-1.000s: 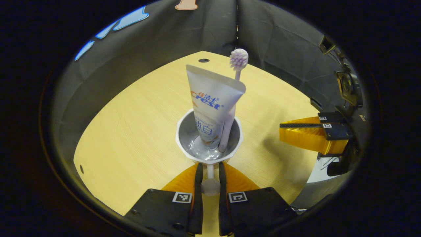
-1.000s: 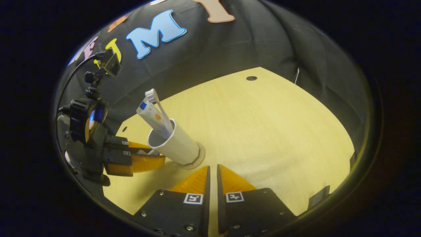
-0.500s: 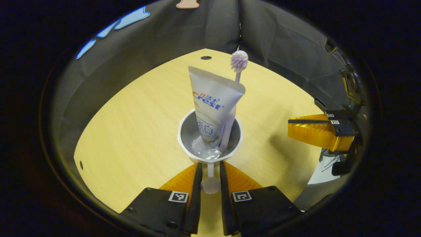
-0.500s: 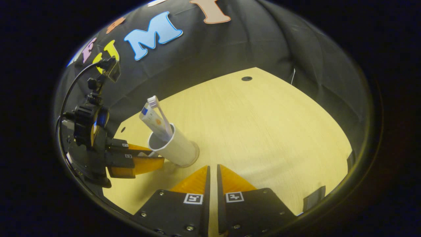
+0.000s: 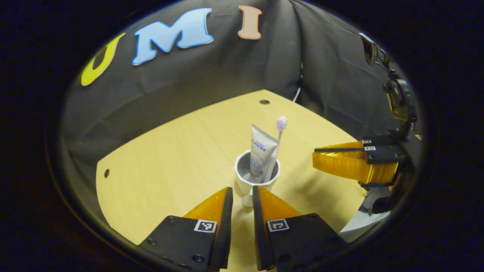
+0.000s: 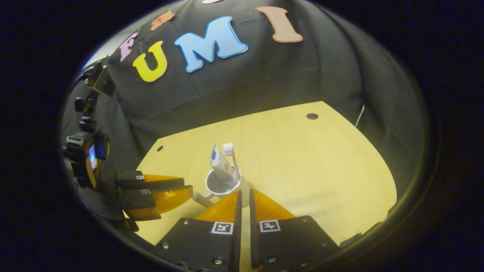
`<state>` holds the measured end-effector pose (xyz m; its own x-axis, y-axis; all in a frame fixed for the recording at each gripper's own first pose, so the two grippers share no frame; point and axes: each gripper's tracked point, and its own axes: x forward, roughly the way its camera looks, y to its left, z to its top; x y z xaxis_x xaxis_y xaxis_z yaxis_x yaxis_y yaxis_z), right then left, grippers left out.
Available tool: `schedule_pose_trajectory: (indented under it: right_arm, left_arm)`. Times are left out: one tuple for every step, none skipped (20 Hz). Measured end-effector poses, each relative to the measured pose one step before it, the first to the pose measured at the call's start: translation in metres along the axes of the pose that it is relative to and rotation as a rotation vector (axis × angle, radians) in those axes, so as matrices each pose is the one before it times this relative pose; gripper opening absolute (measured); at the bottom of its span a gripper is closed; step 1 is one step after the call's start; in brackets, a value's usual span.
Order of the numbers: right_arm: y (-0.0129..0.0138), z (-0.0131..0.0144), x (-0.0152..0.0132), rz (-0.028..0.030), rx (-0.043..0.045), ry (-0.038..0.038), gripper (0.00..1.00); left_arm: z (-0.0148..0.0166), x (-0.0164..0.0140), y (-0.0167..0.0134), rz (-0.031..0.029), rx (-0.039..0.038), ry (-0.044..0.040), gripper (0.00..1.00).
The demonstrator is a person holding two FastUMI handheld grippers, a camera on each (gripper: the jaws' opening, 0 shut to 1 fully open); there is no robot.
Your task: Put the toothbrush and toothpaste on the desktop into the cup, then pick up the cup and place it on the coaster on the desktop.
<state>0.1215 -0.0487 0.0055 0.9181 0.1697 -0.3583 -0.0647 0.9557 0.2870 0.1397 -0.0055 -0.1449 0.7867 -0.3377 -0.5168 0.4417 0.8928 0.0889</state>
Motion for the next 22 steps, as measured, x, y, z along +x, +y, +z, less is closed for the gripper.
schedule_pose_trajectory:
  right_arm:
    - [0.00601, 0.0111, -0.00357, 0.00883, -0.01713, -0.02379, 0.11]
    - [0.00548, 0.01352, -0.00391, 0.00716, -0.02019, -0.02646, 0.11]
    - [0.00574, 0.01284, -0.00458, 0.00563, -0.02336, -0.02906, 0.11]
    - [0.00514, 0.01414, -0.00377, 0.00535, -0.02622, -0.03078, 0.11]
    - [0.00444, 0.01448, -0.00365, 0.00216, -0.02733, -0.0328, 0.11]
    - [0.00405, 0.01446, -0.00331, 0.00314, -0.02251, -0.03224, 0.11]
    - [0.00325, 0.01368, -0.00396, 0.00077, -0.02515, -0.03422, 0.11]
    - [0.00302, 0.01612, -0.00288, 0.00167, -0.02555, -0.03781, 0.11]
    - [0.0021, 0.01176, -0.00221, -0.00236, -0.01912, -0.03101, 0.11]
    - [0.00205, 0.01362, -0.0018, 0.00024, -0.01583, -0.03383, 0.11]
    - [0.00085, 0.01316, -0.00108, -0.00233, -0.01066, -0.03363, 0.1]
    - [0.00122, 0.01291, 0.00093, -0.00048, -0.00929, -0.03413, 0.11]
    - [0.00117, 0.00563, -0.00257, 0.00083, -0.00681, -0.02291, 0.11]
    - [0.00072, 0.00734, -0.00022, -0.00126, -0.00714, -0.02104, 0.1]
    - [0.00141, 0.0053, -0.0009, -0.0029, -0.00462, -0.01652, 0.1]
    - [-0.00052, 0.00555, -0.00023, -0.00351, -0.00288, -0.01786, 0.1]
    - [0.0007, 0.00458, -0.00001, -0.00449, -0.00008, -0.01343, 0.1]
    - [0.00064, 0.00281, -0.00121, -0.00133, 0.0019, -0.00943, 0.11]
    - [-0.00008, 0.001, -0.00198, -0.00138, 0.00235, -0.00433, 0.11]
    - [0.00021, 0.00029, -0.00216, -0.00087, 0.00217, -0.00063, 0.11]
    - [0.00039, -0.00041, -0.00022, -0.00327, 0.00024, 0.00051, 0.11]
    - [-0.0001, 0.00155, -0.00034, -0.00358, -0.00074, -0.00129, 0.11]
  left_arm:
    - [0.01309, -0.01638, 0.01003, 0.03578, -0.01997, -0.04812, 0.34]
    - [0.00323, -0.0075, 0.0055, 0.0346, -0.02316, -0.04656, 0.34]
    - [0.0044, -0.00698, 0.00671, 0.03632, -0.02417, -0.0441, 0.34]
    - [-0.00251, -0.00252, 0.00232, 0.03476, -0.02174, -0.04372, 0.34]
    - [-0.00126, -0.00334, 0.00224, 0.0325, -0.02457, -0.04702, 0.34]
    - [-0.00024, -0.00247, 0.00141, 0.0313, -0.02224, -0.04445, 0.34]
    - [0.00172, -0.00445, 0.00389, 0.03305, -0.01629, -0.0443, 0.34]
    - [-0.00071, -0.00218, 0.00242, 0.03008, -0.00826, -0.04156, 0.34]
    - [-0.00108, -0.00117, 0.00208, 0.02752, -0.00349, -0.03905, 0.34]
    - [-0.00185, -0.00211, 0.00036, 0.02605, -0.00029, -0.03772, 0.34]
    - [-0.00011, -0.00243, 0.00006, 0.02099, 0.00056, -0.03763, 0.34]
    - [0.00174, -0.00186, -0.00046, 0.0204, 0.00229, -0.03706, 0.33]
    - [-0.00233, -0.00154, 0.00011, 0.01842, 0.00306, -0.03175, 0.34]
    - [0.0003, -0.00119, -0.00092, 0.01708, 0.00272, -0.02454, 0.33]
    - [-0.00077, -0.00089, -0.00078, 0.01629, 0.0016, -0.01991, 0.33]
    - [0.00089, -0.00062, -0.00016, 0.01099, 0.00126, -0.01647, 0.33]
    - [-0.00116, 0.00056, -0.00026, 0.01056, -0.00017, -0.01439, 0.34]
    - [0.00224, 0.00034, 0.0005, 0.0061, -0.0037, -0.01755, 0.34]
    - [0.00089, 0.00161, -0.00045, 0.00192, -0.00575, -0.01705, 0.34]
    - [0.00013, -0.00089, 0.00154, 0.00312, -0.00362, -0.00219, 0.33]
    - [-0.00109, 0.00037, -0.00015, 0.00144, -0.00186, 0.00385, 0.33]
    - [0.00005, 0.00074, -0.00001, -0.00108, -0.00238, 0.00279, 0.33]
